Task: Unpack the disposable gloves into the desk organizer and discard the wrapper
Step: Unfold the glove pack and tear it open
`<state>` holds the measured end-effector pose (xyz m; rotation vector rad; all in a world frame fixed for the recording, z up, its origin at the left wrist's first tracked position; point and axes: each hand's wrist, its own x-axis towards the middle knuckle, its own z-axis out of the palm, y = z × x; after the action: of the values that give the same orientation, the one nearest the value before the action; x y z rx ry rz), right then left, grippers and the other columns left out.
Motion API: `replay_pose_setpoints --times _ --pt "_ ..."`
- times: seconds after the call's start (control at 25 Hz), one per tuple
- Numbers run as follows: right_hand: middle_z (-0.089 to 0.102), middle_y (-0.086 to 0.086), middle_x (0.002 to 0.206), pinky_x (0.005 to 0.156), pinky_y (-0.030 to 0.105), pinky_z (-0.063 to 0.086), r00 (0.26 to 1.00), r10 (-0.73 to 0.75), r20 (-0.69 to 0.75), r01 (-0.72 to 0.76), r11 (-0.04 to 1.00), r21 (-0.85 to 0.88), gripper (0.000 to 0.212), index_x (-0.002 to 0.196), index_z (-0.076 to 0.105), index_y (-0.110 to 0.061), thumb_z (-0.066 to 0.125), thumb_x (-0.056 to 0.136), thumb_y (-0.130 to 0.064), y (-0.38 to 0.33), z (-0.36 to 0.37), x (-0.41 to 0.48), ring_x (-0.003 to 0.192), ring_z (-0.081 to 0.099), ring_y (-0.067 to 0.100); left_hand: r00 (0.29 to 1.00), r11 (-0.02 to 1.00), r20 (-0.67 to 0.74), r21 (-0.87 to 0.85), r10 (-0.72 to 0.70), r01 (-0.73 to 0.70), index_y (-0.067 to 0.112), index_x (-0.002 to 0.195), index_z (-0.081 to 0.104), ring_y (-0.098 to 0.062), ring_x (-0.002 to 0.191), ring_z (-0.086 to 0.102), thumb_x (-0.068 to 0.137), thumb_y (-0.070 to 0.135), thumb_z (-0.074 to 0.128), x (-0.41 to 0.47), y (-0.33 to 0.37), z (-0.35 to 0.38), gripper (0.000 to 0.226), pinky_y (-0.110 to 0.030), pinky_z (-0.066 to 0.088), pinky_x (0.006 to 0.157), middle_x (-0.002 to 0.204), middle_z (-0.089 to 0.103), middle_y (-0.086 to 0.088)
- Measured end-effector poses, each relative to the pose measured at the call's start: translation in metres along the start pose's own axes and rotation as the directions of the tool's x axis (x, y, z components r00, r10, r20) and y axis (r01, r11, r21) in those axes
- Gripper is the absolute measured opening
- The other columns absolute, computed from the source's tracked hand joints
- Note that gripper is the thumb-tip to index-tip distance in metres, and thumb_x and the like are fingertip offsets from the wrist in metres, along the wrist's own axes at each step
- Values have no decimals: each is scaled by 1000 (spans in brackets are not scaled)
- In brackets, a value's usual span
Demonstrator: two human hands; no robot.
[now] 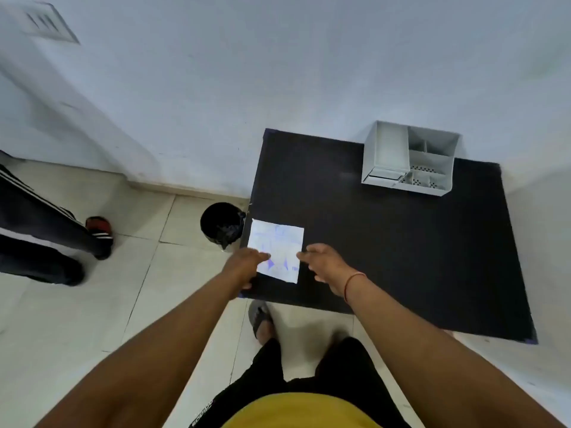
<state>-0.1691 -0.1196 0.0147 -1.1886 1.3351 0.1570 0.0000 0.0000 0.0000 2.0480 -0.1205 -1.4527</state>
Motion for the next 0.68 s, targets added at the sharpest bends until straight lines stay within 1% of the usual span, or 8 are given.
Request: replay_pose_setpoints --times 0.16,0.24,0.32,0.36,0.44,0.56,0.64,0.68 --pt "61 5 126 95 38 50 984 150 -101 -152 988 -18 57 141 54 -11 75 90 -28 13 22 37 108 58 23 995 995 35 43 -88 86 20 102 65 -33 111 68 97 31 74 20 -22 4 15 -45 59 92 123 70 -16" --pt "65 11 128 80 32 50 975 170 -145 -173 985 -12 50 135 58 -8 75 90 -23 10 29 50 92 62 18 994 995 42 45 -96 94 18 104 65 -31 108 68 98 29 72 30 -24 4 14 -46 60 95 123 70 -16" --pt "69 13 117 62 27 44 976 180 -126 -172 983 70 29 120 66 -6 72 93 -16 1 32 58 73 58 12 991 991 45 38 -128 126 17 106 65 -27 102 67 98 28 72 36 -21 3 15 -43 60 85 125 70 -18" --pt "68 12 111 60 27 43 973 206 -103 -193 974 120 25 117 67 -5 70 94 -13 -1 33 60 72 58 13 988 988 53 41 -148 146 16 107 65 -26 99 66 98 29 72 40 -21 4 17 -40 59 77 126 71 -18" --pt "66 9 106 71 33 48 968 237 -89 -216 957 196 21 113 68 -4 71 93 -10 -2 34 68 83 63 22 984 984 59 73 -168 164 14 108 66 -24 96 66 98 29 73 47 -20 8 19 -35 56 70 126 71 -17" --pt "75 9 111 86 45 59 977 168 -134 -143 973 182 10 92 70 -14 78 86 -14 -2 23 71 97 71 28 979 976 80 123 -189 179 10 105 69 -27 88 68 100 37 70 59 -6 15 27 -41 58 79 125 73 -22" --pt "77 7 106 84 43 61 980 13 -197 -1 998 64 13 96 72 -15 77 86 -20 -7 7 63 94 73 24 963 975 158 23 -220 219 4 119 68 -31 90 73 99 56 64 57 18 20 56 -43 60 82 118 76 -22" --pt "76 4 102 79 38 60 965 -120 -232 110 992 -54 11 96 72 -17 75 87 -22 -14 -6 53 90 71 20 942 959 240 -101 -235 265 1 125 66 -35 99 76 96 69 60 55 32 24 74 -46 62 87 118 77 -23"
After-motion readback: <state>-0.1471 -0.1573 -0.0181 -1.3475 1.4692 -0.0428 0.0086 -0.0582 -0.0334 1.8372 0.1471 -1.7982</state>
